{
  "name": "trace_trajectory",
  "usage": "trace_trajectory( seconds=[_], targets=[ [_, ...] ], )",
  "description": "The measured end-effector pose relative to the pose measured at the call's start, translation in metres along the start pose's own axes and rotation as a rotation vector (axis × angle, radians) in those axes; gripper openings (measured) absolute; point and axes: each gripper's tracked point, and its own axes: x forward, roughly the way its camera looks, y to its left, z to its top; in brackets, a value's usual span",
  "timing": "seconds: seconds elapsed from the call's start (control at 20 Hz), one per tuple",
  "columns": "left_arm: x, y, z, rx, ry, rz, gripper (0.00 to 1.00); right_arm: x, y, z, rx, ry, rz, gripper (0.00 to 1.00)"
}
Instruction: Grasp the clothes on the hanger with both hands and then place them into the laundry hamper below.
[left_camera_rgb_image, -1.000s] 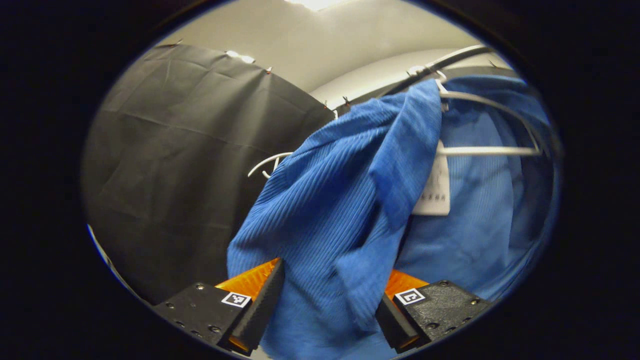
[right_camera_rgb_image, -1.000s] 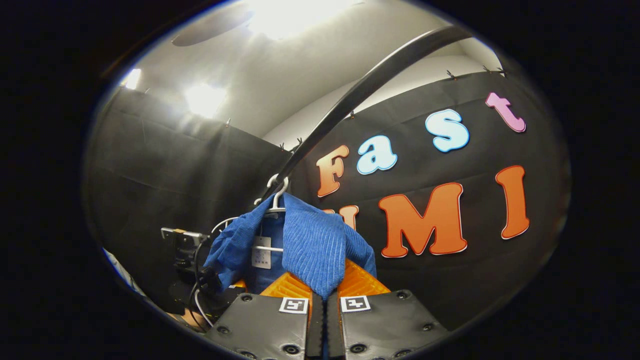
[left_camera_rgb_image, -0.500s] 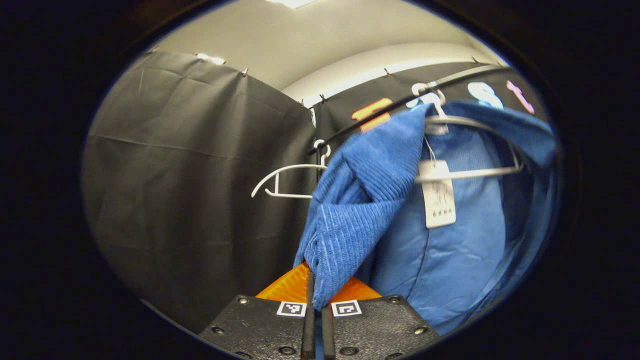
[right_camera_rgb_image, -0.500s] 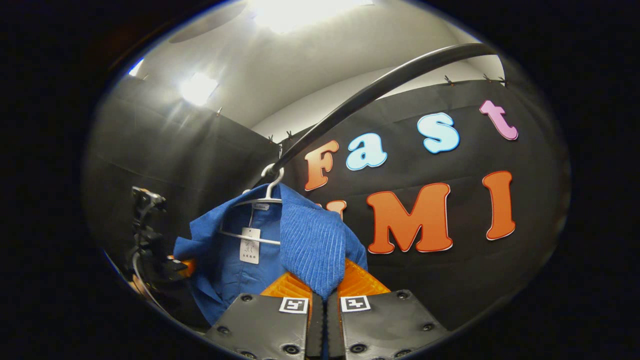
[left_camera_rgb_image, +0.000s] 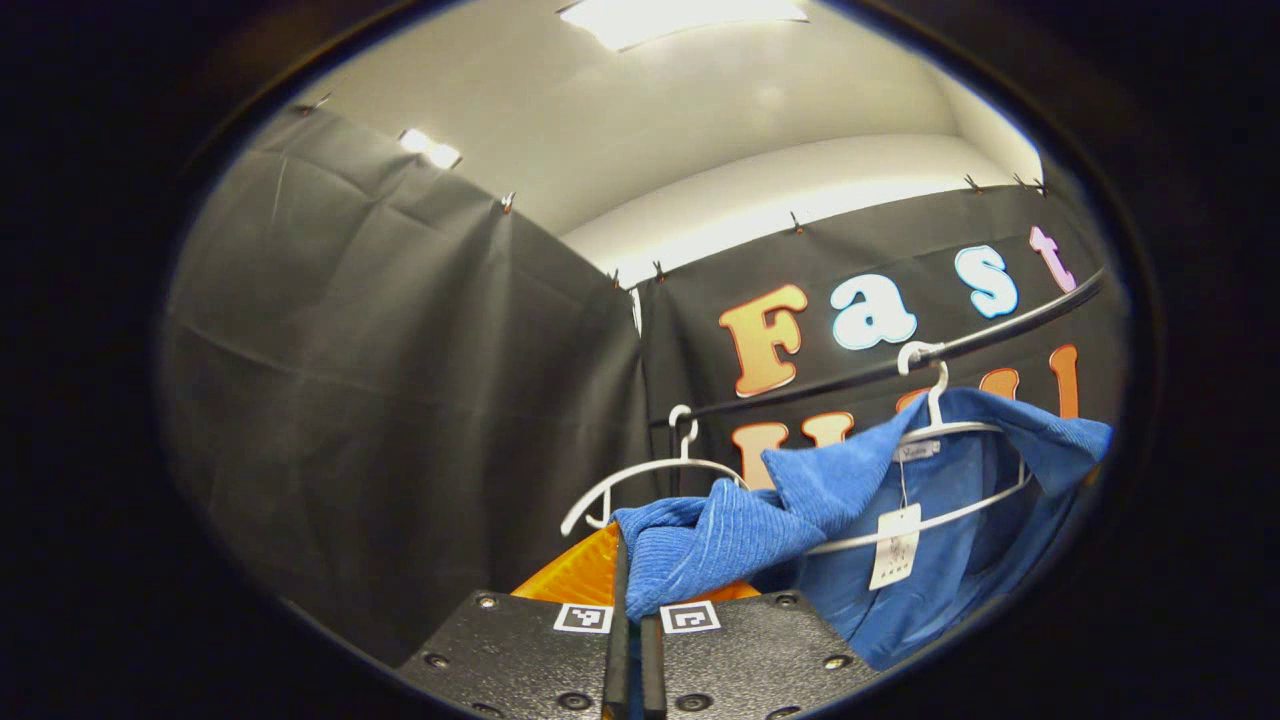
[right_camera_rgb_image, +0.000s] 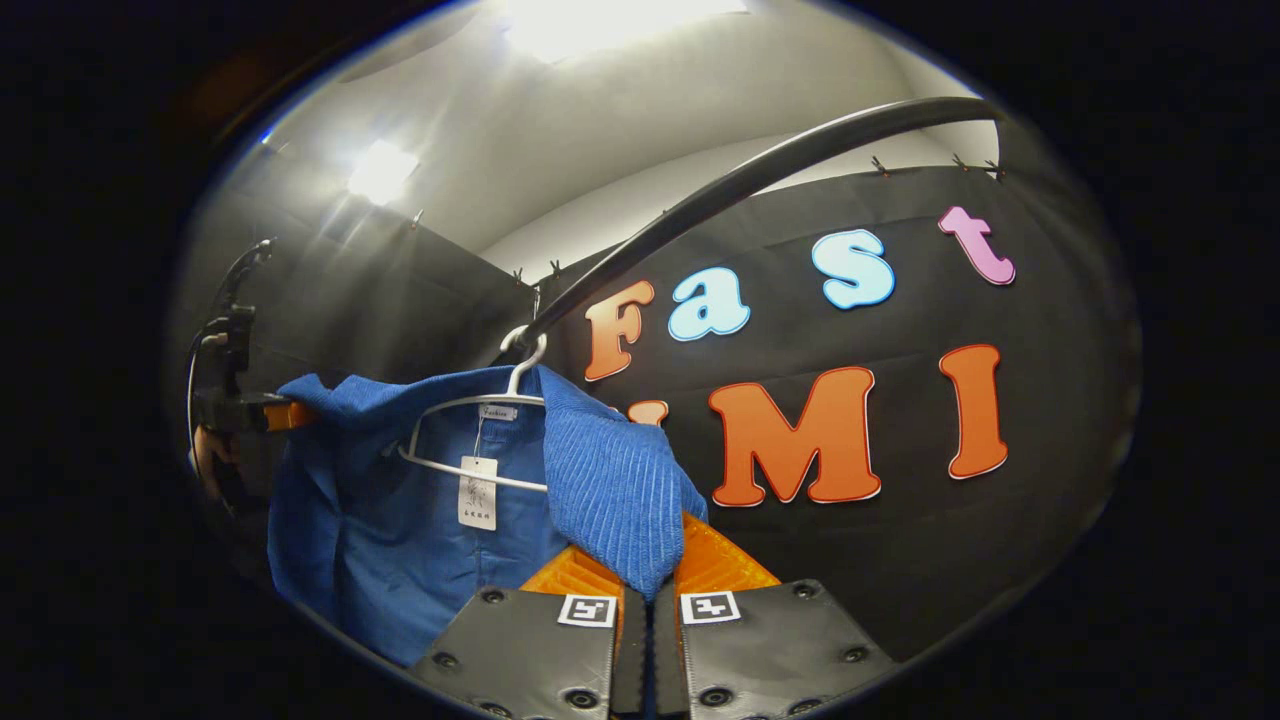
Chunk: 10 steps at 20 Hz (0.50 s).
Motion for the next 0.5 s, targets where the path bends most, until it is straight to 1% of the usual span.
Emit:
trace_trajectory(
  seconds=[0.15,0.2,0.25,0.35,0.4,0.5],
  targets=[
    [0.025,0.002,0.044,0.082,-0.1,-0.014,0.02,-0.002,0.003,-0.002,0.026,0.006,-0.003,0.1],
    [0.034,-0.002,0.054,0.095,-0.128,-0.033,0.02,-0.001,0.004,-0.001,0.037,0.003,0.001,0.1],
    [0.041,-0.007,0.06,0.089,-0.143,-0.048,0.04,-0.001,0.004,0.0,0.042,0.0,0.002,0.1],
    [0.062,-0.004,0.054,0.029,-0.137,-0.055,0.04,-0.001,0.004,0.0,0.041,0.003,-0.002,0.1],
    [0.075,0.003,0.044,0.012,-0.121,-0.041,0.04,-0.002,0.006,0.002,0.044,0.0,0.0,0.1],
    [0.101,0.019,0.009,0.018,-0.076,0.001,0.05,-0.003,0.006,0.004,0.046,-0.007,0.009,0.1]
  ],
)
